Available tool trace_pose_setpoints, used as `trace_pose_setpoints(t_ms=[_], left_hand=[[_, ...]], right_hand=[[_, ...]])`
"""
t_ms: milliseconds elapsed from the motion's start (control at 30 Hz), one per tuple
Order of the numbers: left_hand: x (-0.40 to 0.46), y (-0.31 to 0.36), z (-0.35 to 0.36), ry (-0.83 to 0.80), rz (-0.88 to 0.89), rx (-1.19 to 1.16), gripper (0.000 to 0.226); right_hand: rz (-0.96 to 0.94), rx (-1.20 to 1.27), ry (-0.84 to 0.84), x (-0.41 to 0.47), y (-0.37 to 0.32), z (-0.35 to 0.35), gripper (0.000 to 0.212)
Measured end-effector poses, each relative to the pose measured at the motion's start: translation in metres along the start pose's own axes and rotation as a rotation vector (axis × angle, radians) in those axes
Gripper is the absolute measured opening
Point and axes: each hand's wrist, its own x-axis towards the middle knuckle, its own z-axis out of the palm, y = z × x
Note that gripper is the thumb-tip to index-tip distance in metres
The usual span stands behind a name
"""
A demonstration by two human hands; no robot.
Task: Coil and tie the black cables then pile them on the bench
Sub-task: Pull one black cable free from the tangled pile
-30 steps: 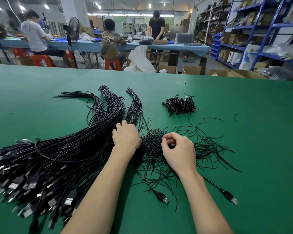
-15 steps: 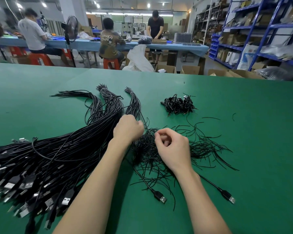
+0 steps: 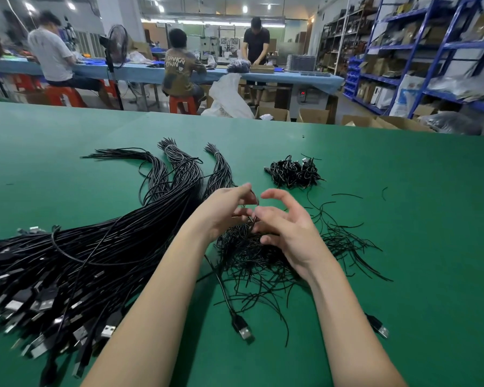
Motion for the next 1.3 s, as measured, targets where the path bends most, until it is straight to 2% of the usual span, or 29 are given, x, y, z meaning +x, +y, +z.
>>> trace_pose_setpoints(t_ms=[100,200,300,367,433,500,533,567,633,700,767,800,833,867,933,1000,1033,1100,1167,1233,1300], left_hand=[[-0.004,0.000,0.002,-0.123,0.000,0.172,0.038],[-0.010,0.001,0.002,-0.403,-0.012,0.231,0.043],[-0.016,0.002,0.001,-0.605,0.064,0.312,0.025],[-0.016,0.001,0.003,-0.567,0.116,0.347,0.013],[-0.013,0.000,0.007,-0.396,0.202,0.437,0.014],[-0.010,0.001,0.009,-0.176,0.384,0.624,0.016],[-0.009,0.002,0.009,-0.098,0.486,0.696,0.017],[-0.009,0.002,0.009,-0.055,0.575,0.727,0.017],[-0.009,0.002,0.010,-0.012,0.692,0.723,0.015],[-0.005,-0.003,0.016,0.172,0.712,0.746,0.020],[-0.003,-0.007,0.022,0.430,0.607,0.695,0.041],[-0.003,-0.006,0.023,0.504,0.527,0.635,0.049],[-0.004,-0.004,0.023,0.509,0.426,0.562,0.054],[-0.005,-0.001,0.022,0.433,0.306,0.479,0.057],[-0.006,0.005,0.020,0.085,0.084,0.251,0.071],[-0.009,0.006,0.023,-0.285,0.028,0.037,0.084],[-0.011,0.006,0.028,-0.389,0.048,-0.052,0.087],[-0.011,0.008,0.038,-0.428,0.089,-0.200,0.083],[-0.010,0.011,0.044,-0.372,0.123,-0.311,0.068],[-0.009,0.011,0.043,-0.345,0.153,-0.406,0.057],[-0.008,0.011,0.039,-0.348,0.181,-0.502,0.057]], right_hand=[[-0.049,0.220,0.191,0.003,-0.007,0.002,0.013],[-0.122,0.440,0.455,0.008,-0.011,-0.005,0.009],[-0.172,0.492,0.605,0.010,-0.012,-0.019,0.009],[-0.187,0.357,0.655,0.009,-0.014,-0.029,0.012],[-0.226,-0.113,0.679,0.005,-0.015,-0.043,0.016],[-0.262,-0.699,0.586,-0.002,-0.017,-0.055,0.011],[-0.273,-0.898,0.500,-0.006,-0.019,-0.059,0.012],[-0.293,-0.992,0.418,-0.008,-0.021,-0.062,0.015],[-0.333,-0.977,0.284,-0.012,-0.027,-0.062,0.019],[-0.332,-0.814,0.174,-0.013,-0.031,-0.056,0.022],[-0.336,-0.644,0.173,-0.011,-0.034,-0.048,0.023],[-0.361,-0.578,0.219,-0.010,-0.036,-0.047,0.024],[-0.393,-0.520,0.280,-0.009,-0.038,-0.046,0.025],[-0.423,-0.464,0.335,-0.009,-0.041,-0.047,0.026],[-0.455,-0.398,0.355,-0.009,-0.047,-0.049,0.026],[-0.418,-0.441,0.224,-0.012,-0.049,-0.049,0.026],[-0.370,-0.483,0.128,-0.013,-0.047,-0.048,0.027],[-0.237,-0.560,-0.070,-0.014,-0.043,-0.045,0.025],[-0.121,-0.584,-0.210,-0.016,-0.039,-0.044,0.023],[-0.063,-0.587,-0.265,-0.017,-0.038,-0.043,0.022],[-0.038,-0.566,-0.288,-0.018,-0.037,-0.041,0.020]])
